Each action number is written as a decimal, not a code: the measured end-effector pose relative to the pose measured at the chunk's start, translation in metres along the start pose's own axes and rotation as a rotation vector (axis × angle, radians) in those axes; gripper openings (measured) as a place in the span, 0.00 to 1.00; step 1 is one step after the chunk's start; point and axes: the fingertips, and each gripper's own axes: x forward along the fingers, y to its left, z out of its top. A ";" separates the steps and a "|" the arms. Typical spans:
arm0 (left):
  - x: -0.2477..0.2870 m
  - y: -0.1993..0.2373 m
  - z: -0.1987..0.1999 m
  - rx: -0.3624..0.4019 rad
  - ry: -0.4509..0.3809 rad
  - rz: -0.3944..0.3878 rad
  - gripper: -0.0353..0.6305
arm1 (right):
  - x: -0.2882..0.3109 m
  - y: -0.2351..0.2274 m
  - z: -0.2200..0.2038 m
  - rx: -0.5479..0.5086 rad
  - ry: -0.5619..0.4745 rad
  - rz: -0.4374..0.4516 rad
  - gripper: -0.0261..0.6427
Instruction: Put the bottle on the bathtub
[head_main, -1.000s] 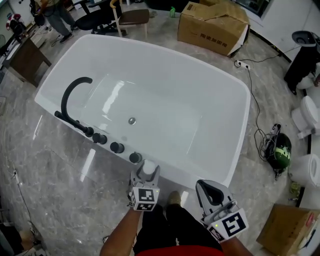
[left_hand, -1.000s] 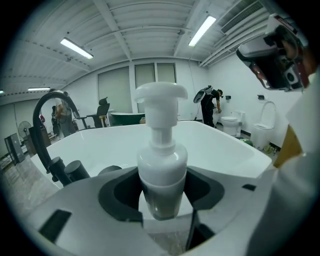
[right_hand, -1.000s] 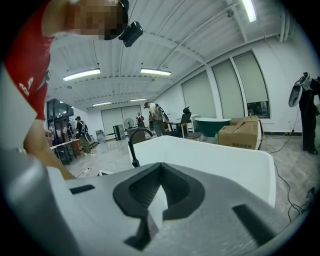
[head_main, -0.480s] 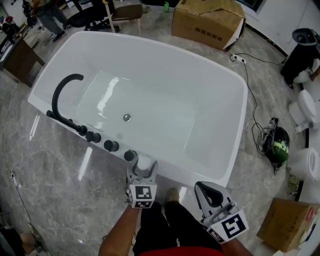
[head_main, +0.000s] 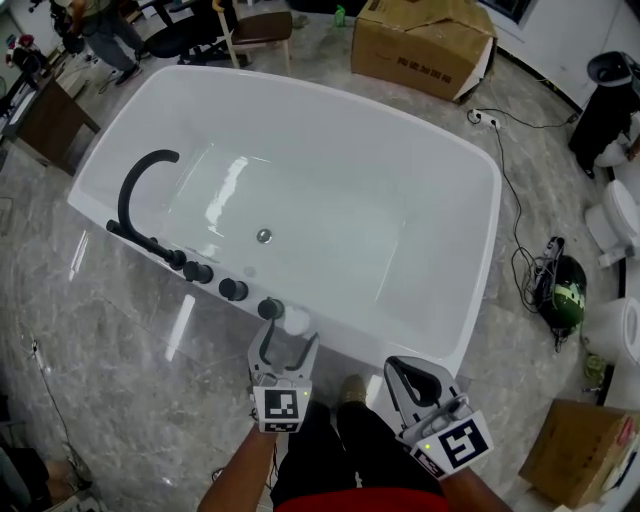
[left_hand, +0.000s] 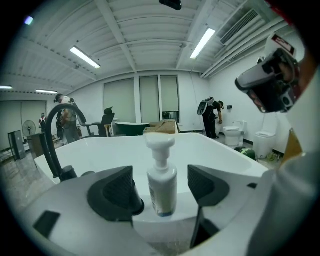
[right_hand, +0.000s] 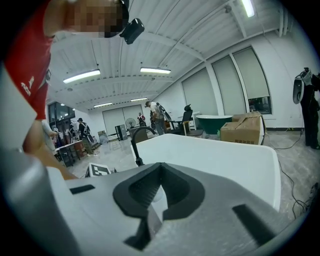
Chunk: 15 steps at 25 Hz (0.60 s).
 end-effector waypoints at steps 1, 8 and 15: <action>-0.007 0.001 0.007 0.000 -0.013 0.002 0.53 | 0.002 0.002 0.003 -0.001 -0.007 0.007 0.05; -0.068 -0.006 0.101 -0.072 -0.138 -0.022 0.53 | 0.004 0.015 0.035 -0.006 -0.079 0.044 0.05; -0.127 -0.017 0.191 -0.108 -0.259 -0.067 0.47 | -0.010 0.031 0.082 -0.017 -0.183 0.070 0.05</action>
